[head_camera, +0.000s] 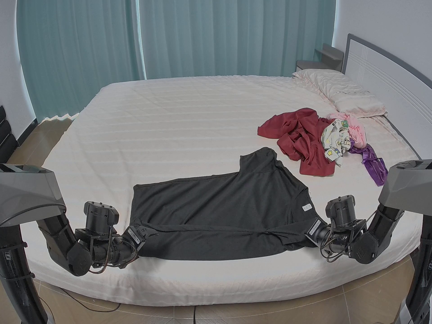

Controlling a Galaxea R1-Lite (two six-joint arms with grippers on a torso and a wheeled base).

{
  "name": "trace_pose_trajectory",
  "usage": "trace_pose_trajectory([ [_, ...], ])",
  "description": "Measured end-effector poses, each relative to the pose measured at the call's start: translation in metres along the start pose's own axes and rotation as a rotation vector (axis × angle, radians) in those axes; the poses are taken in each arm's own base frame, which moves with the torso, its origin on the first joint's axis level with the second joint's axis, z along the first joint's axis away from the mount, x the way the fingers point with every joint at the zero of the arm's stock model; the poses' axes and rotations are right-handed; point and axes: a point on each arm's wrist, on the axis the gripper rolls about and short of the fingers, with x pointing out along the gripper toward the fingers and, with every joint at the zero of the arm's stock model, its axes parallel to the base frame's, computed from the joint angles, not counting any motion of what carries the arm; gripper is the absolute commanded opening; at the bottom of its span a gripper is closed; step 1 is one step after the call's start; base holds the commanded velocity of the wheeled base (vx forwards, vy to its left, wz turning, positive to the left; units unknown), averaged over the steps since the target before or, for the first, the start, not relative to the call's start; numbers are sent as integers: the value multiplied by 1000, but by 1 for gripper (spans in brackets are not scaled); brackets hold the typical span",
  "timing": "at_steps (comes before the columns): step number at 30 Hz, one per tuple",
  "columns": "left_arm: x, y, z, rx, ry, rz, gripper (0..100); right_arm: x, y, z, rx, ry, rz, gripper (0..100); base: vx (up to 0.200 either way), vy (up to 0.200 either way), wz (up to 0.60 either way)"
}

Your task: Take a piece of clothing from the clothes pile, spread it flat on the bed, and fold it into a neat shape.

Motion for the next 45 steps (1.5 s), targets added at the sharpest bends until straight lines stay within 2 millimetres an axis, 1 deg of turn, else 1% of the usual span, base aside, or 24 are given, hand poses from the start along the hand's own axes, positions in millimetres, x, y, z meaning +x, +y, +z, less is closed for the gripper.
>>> trace_pose_trajectory([
  [8, 0, 0, 0, 0, 0, 0, 100, -9, 0, 0, -3, 3, 6, 100, 0, 0, 0],
  [16, 0, 0, 0, 1, -1, 1, 100, -12, -5, 8, -15, -15, 5, 100, 0, 0, 0],
  [20, 1, 0, 0, 2, -2, 2, 100, -13, -8, 7, -9, 7, 19, 100, 0, 0, 0],
  [25, 1, 0, 1, 1, -9, 4, 100, -18, -11, 7, -2, -12, 65, 100, 0, 0, 0],
  [28, -1, -1, 2, -2, -15, -1, 100, -23, -14, 5, -1, -28, 99, 100, 200, 0, 0],
  [31, -6, -3, 3, -3, -23, -13, 100, -27, -19, 0, -8, -5, 106, 100, 200, 0, 0],
  [39, -11, -7, 5, 2, -36, -29, 100, -32, -24, -5, -15, 19, 98, 100, 200, 0, 0],
  [45, -17, -10, 8, 12, -55, -41, 100, -33, -24, -5, -17, 20, 97, 100, 0, 0, 0],
])
